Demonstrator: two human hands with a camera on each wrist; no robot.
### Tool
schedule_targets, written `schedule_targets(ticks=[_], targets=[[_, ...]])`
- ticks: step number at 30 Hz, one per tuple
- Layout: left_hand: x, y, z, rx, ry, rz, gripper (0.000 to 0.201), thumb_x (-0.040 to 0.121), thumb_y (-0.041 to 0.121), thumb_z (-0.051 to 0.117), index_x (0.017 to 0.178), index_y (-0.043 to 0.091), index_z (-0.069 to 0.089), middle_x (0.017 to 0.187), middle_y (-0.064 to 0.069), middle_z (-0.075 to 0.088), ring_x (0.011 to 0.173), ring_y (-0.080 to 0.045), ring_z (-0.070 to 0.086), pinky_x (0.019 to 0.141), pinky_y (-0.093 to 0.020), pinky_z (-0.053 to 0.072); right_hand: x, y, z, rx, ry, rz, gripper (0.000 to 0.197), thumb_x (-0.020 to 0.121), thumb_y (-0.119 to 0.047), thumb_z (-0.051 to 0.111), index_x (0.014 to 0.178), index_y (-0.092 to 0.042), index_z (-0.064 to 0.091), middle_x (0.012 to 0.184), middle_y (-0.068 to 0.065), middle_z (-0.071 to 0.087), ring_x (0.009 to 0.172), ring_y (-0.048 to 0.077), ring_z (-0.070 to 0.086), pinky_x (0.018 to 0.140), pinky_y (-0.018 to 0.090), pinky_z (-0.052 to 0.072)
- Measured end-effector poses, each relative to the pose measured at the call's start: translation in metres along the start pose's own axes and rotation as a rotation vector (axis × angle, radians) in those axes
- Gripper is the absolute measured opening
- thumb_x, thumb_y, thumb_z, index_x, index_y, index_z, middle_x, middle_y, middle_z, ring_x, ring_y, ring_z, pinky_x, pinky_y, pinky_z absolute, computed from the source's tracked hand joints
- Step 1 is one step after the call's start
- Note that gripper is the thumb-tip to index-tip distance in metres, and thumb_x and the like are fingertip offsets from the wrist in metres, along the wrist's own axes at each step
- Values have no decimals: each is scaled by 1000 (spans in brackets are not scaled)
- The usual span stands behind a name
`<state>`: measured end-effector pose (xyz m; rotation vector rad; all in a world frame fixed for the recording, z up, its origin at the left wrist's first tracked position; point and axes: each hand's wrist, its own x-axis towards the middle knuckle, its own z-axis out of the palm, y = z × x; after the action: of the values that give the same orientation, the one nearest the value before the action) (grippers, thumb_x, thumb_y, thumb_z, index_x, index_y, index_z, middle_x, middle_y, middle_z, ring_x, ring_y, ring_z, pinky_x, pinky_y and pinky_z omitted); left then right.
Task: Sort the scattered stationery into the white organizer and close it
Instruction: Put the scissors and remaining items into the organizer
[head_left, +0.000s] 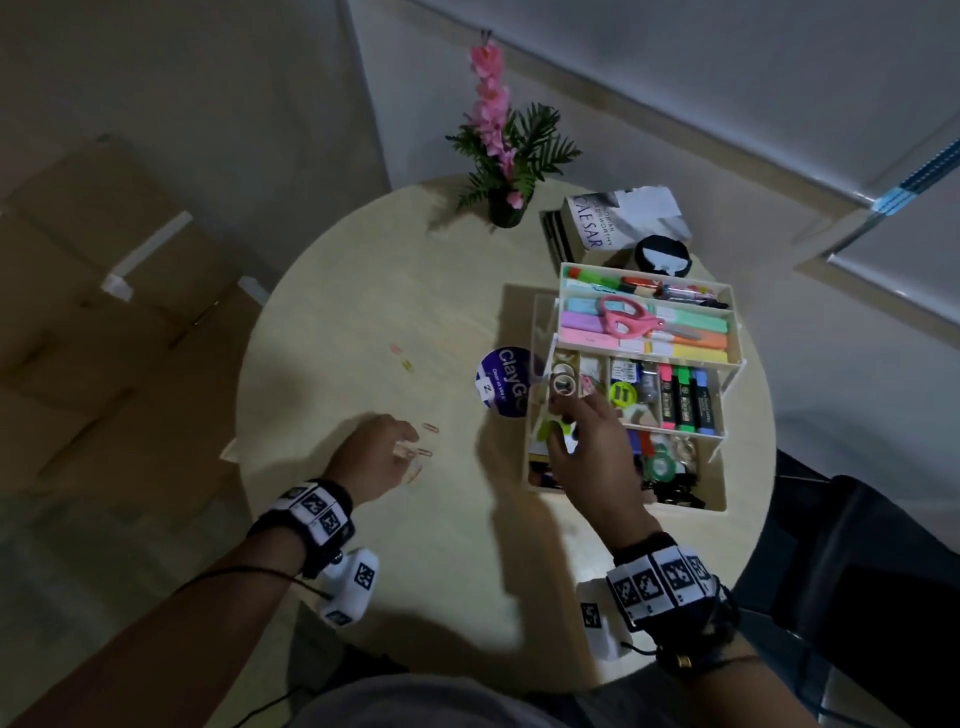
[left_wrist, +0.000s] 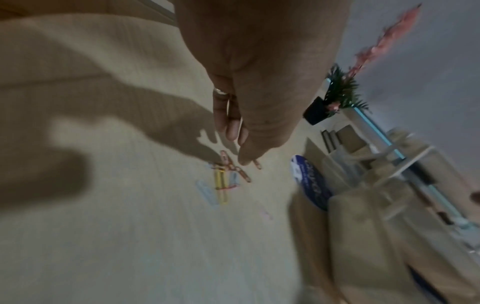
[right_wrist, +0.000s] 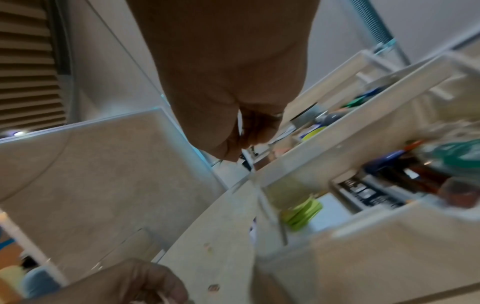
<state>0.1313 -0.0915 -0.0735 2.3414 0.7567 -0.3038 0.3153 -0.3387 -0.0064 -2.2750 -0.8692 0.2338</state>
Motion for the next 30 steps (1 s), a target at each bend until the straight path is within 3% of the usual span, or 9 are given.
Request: schedule_targets(ticks=[4, 10, 14, 17, 21, 23, 25, 26, 30], targets=[[-11, -33, 10, 35, -93, -1, 41, 87, -1, 66, 124, 18, 66, 127, -6, 57, 123, -28, 55, 106, -39, 47, -7, -38, 55, 25, -258, -90, 20, 88, -2, 65, 105, -11, 71, 97, 6, 63, 79, 20, 61, 70, 31, 48], [-15, -38, 13, -53, -156, 101, 42, 92, -8, 52, 125, 12, 67, 122, -9, 60, 114, -29, 60, 98, -42, 51, -25, -58, 139, -119, -561, 162, 22, 95, -10, 60, 114, -7, 70, 112, 13, 73, 103, 31, 69, 79, 24, 43], [-3, -49, 1, -43, -167, 238, 36, 93, 0, 55, 121, 16, 70, 117, -5, 62, 110, -29, 60, 93, -44, 53, -20, -78, 174, 41, -553, 113, 21, 99, -18, 55, 106, -11, 74, 104, 11, 74, 95, 27, 69, 82, 31, 52], [20, -53, -12, -43, -43, 242, 37, 97, 5, 56, 132, 14, 63, 142, -4, 52, 132, -27, 50, 107, -45, 48, -12, -70, 182, 50, -412, 86, 21, 92, -14, 53, 92, -16, 73, 93, 1, 73, 84, 19, 66, 76, 29, 50], [67, -52, -32, 54, 33, 264, 59, 103, 21, 56, 158, 19, 35, 173, -1, 8, 160, -26, 10, 122, -47, 32, -2, -42, 167, -99, -93, 77, 15, 92, 1, 50, 98, -9, 59, 101, 10, 61, 91, 25, 56, 73, 35, 50], [96, -57, -35, 189, -29, 253, 69, 105, 29, 50, 165, 20, 16, 174, -3, -11, 161, -28, -10, 128, -53, 18, -4, -26, 164, -153, -75, 108, 22, 95, 1, 49, 116, -3, 56, 122, 16, 57, 107, 32, 56, 96, 40, 54], [119, -61, -35, 301, -94, 224, 73, 107, 38, 42, 166, 21, 4, 172, -6, -21, 159, -32, -19, 128, -57, 14, -10, -18, 165, -199, -61, 184, 47, 97, 0, 48, 143, 7, 45, 148, 26, 46, 138, 41, 42, 127, 30, 22], [127, -61, -36, 318, -138, 203, 74, 107, 42, 38, 166, 22, -1, 171, -6, -25, 158, -33, -22, 128, -57, 12, -12, -16, 166, -214, -42, 201, 55, 97, -2, 45, 150, 10, 38, 155, 29, 41, 147, 41, 33, 130, 26, 8], [121, -53, -33, 429, -267, 242, 81, 106, 61, 21, 164, 19, -16, 166, -8, -35, 154, -35, -30, 130, -52, -2, -14, -14, 169, -209, -99, 231, 68, 92, -4, 44, 154, 16, 26, 159, 35, 34, 153, 46, 22, 132, 37, 3]])
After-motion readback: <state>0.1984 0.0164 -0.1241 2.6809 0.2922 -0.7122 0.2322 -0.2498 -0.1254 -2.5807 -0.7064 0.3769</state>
